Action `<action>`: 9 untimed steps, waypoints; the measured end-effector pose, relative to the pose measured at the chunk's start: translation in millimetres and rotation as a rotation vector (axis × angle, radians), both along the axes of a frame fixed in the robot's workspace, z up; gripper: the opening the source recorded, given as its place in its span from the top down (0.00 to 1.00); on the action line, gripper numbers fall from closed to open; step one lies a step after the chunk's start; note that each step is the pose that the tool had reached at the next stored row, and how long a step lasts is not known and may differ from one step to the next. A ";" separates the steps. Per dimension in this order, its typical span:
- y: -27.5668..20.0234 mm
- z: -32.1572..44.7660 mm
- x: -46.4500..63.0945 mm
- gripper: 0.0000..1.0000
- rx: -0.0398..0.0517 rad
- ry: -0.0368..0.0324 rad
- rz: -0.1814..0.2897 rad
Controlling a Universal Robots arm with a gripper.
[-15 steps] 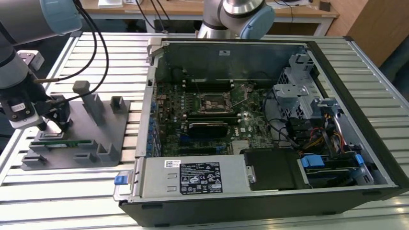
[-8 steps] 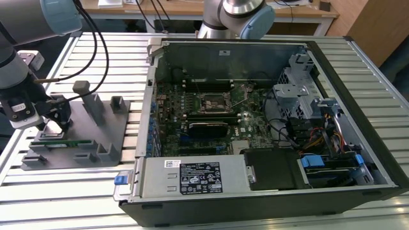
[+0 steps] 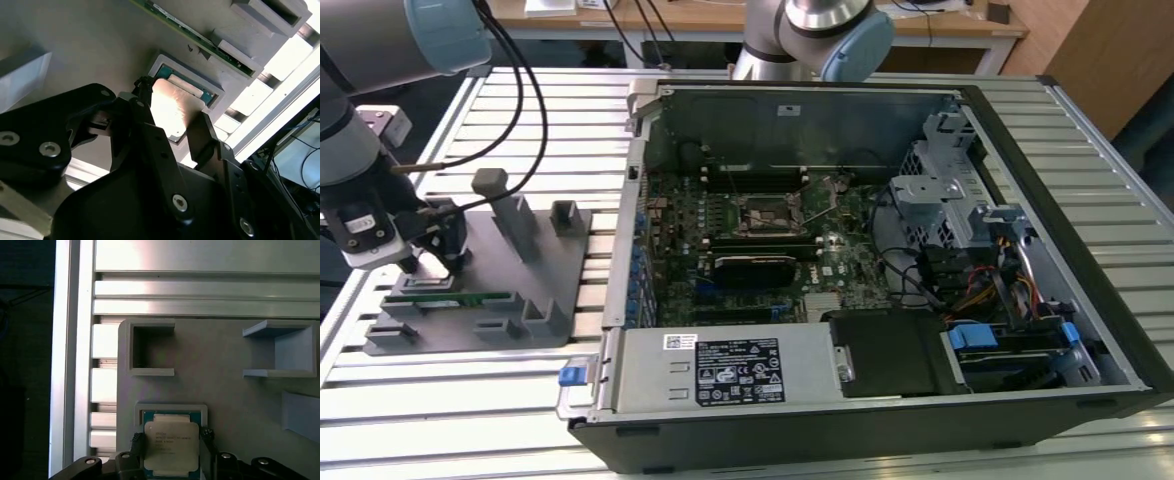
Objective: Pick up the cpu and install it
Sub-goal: 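Pick up the cpu and move it towards the insertion slot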
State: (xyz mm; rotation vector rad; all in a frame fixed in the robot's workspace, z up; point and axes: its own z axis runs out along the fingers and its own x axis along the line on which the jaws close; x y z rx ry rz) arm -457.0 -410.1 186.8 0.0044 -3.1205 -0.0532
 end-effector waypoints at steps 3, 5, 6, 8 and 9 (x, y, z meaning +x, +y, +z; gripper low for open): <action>0.0 2.2 0.0 0.47 0.0001 -0.0002 0.000; 0.0 5.5 0.0 0.47 0.0001 -0.0002 0.000; 0.0 7.3 0.0 0.47 0.0001 -0.0002 0.000; 0.0 10.9 0.0 0.47 0.0000 -0.0001 0.000; 0.0 12.5 0.0 0.47 0.0001 -0.0002 0.000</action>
